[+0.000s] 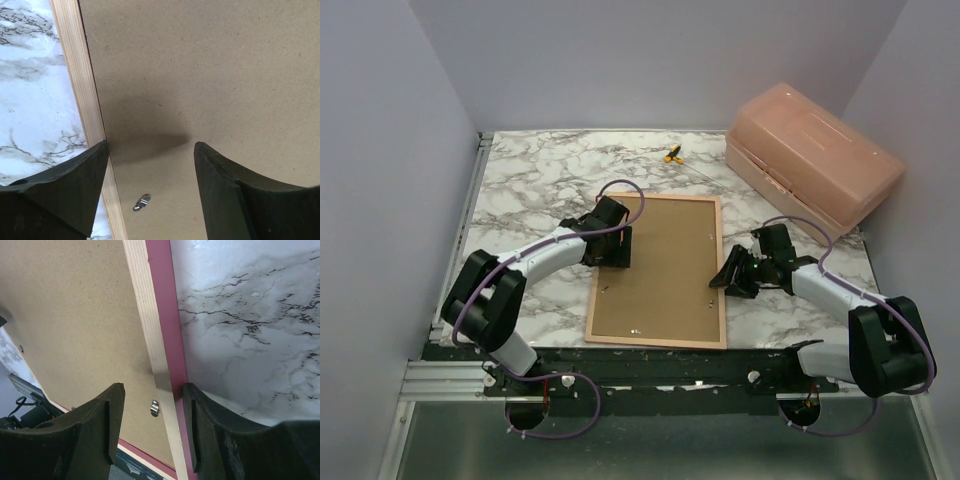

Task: Put the photo into the frame
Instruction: Adjust the photo frame item on the photo frame.

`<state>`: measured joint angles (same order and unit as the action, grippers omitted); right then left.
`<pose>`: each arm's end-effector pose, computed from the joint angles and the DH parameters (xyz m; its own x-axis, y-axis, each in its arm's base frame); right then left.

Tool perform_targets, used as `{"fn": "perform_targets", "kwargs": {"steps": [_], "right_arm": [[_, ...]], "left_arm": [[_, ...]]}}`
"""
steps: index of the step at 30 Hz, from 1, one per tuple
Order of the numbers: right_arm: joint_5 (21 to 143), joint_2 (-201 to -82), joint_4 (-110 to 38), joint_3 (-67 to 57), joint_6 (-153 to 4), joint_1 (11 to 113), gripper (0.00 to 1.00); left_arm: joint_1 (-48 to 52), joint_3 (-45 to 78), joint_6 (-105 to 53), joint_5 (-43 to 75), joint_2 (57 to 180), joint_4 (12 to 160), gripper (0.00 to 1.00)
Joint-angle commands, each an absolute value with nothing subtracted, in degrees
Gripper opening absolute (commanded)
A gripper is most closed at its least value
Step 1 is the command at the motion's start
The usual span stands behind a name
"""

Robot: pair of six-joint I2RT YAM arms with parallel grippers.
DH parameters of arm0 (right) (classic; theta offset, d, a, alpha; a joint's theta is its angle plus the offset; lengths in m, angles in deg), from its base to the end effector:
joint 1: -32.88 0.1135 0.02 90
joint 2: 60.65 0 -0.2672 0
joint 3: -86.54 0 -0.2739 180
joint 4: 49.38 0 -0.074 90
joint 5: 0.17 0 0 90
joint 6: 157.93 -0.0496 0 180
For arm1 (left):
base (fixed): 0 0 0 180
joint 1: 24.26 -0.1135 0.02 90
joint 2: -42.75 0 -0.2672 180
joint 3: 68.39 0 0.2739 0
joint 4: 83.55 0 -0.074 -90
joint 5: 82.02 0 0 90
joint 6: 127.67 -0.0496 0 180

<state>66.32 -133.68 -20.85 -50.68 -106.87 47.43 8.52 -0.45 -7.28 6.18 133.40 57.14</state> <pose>0.2279 0.0796 0.1289 -0.9144 0.3581 -0.1887 0.1854 0.7850 0.5911 0.2814 -0.1793 0.1658 -0.9080 -0.0167 -0.4187 0.0805 0.9736 -0.2134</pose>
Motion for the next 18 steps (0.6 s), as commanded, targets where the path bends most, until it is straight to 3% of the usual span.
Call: {"fn": "perform_targets", "kwargs": {"steps": [1,10,18], "right_arm": [[63.1,-134.7,-23.4,-51.0,-107.3,48.0,0.56],[63.1,-134.5,-23.4,-51.3,-107.4,48.0,0.56],[64.0,-133.3,-22.1,-50.6,-107.0,48.0,0.59]], "left_arm": [[12.3,-0.6,-5.5,7.1,136.1,51.9,0.72],[18.4,6.2,-5.6,-4.4,137.4,42.1,0.87],[18.0,5.7,-5.0,0.3,126.0,44.3,0.95]]}}
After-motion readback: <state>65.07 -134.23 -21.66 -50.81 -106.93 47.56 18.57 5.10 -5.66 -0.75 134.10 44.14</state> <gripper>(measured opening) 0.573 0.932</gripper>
